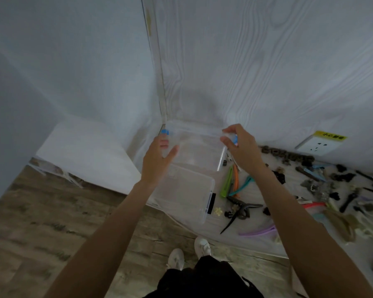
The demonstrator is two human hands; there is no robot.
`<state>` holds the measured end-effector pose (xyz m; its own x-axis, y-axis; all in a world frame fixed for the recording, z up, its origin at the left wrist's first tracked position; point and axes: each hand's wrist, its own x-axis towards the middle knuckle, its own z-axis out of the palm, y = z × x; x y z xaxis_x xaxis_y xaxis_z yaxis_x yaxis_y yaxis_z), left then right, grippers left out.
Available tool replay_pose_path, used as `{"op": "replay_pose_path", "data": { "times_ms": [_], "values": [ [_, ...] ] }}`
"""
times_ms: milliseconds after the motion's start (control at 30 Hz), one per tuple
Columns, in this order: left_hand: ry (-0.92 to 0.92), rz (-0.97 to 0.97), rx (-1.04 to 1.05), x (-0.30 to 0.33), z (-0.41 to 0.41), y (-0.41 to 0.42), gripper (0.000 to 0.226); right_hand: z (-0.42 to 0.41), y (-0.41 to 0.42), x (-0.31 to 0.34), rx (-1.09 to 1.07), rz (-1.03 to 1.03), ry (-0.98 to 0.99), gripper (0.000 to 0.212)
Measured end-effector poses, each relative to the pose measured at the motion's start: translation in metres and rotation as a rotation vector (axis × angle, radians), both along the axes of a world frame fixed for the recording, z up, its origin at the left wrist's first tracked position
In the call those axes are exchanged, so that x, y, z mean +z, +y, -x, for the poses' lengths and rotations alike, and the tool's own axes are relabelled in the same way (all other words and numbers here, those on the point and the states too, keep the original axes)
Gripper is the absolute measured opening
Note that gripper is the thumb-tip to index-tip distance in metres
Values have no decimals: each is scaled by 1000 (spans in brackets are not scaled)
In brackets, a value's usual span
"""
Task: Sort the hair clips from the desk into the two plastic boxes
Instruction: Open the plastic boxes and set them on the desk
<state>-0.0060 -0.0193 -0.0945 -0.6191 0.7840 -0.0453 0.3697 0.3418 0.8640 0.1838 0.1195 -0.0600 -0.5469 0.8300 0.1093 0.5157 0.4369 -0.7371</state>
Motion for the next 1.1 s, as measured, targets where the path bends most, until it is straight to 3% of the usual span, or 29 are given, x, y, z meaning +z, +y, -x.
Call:
{"op": "replay_pose_path", "data": {
  "times_ms": [200,300,433,600,767,900,1100],
  "values": [
    [-71,123,97,-5,8,9,63,-7,-18,-18,122,51,1,23],
    [-74,132,81,-7,15,3,64,3,-17,-7,46,84,78,23],
    [93,196,15,-6,24,-2,59,14,3,24,-98,76,187,22],
    [135,224,-2,-2,25,-4,69,41,34,23,-172,67,125,26],
    [244,270,-10,1,19,-9,60,54,29,5,-199,138,-5,41],
    [420,145,-105,1,19,-16,52,33,0,-7,-283,87,11,47],
    [492,165,-173,-3,16,-16,29,26,-25,-30,-167,323,-48,61]
  ]
}}
